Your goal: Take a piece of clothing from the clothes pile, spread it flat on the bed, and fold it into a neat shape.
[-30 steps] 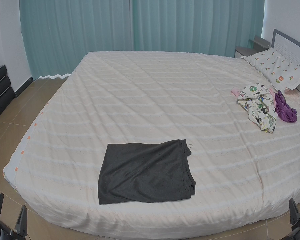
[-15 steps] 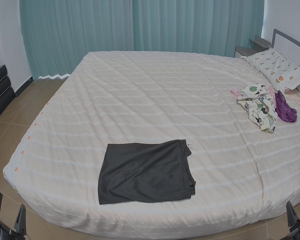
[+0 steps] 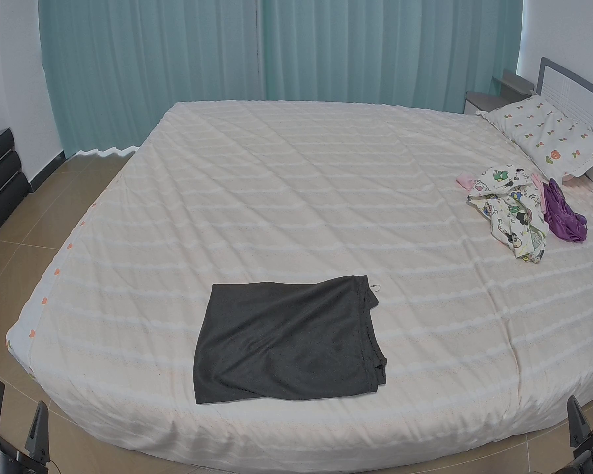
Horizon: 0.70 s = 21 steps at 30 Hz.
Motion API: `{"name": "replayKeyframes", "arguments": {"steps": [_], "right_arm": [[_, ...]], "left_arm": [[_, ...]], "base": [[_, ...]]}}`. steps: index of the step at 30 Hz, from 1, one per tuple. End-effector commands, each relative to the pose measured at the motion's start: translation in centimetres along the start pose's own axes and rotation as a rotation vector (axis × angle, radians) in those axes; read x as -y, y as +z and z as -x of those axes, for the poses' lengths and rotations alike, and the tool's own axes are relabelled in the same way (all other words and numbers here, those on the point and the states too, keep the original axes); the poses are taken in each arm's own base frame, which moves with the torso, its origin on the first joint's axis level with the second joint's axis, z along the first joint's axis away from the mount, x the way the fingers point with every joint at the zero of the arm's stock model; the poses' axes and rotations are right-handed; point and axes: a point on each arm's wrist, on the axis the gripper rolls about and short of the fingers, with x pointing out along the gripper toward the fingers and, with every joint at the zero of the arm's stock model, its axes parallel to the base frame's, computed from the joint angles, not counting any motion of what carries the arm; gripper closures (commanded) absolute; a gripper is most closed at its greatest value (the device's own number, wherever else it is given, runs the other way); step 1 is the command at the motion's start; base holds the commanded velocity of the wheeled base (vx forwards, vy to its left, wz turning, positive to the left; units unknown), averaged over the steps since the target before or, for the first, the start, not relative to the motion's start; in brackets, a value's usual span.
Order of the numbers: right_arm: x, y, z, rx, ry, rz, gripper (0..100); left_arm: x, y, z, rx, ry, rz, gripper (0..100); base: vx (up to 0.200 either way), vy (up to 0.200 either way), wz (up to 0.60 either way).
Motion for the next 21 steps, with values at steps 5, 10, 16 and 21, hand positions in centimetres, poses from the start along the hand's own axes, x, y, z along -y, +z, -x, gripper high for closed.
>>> {"name": "replayKeyframes", "arguments": {"steps": [5,10,16,21], "right_arm": [[0.00,-0.34,-0.03,-0.004,0.002,0.003,0],[-0.01,-0.34,-0.03,-0.004,0.005,0.009,0],[0.00,-0.34,-0.03,-0.004,0.003,0.009,0],[0.00,-0.34,-0.03,-0.004,0.002,0.000,0]], "left_arm": [[-0.02,-0.48,-0.09,-0.014,0.002,0.006,0],[-0.01,-0.50,-0.09,-0.016,-0.004,0.014,0],[-0.01,-0.48,-0.09,-0.014,-0.004,0.032,0],[-0.01,-0.47,-0.09,-0.013,-0.002,0.064,0]], "base": [[0.000,0.000,0.00],[0.000,0.000,0.00],[0.000,0.000,0.00],[0.000,0.000,0.00]]}}
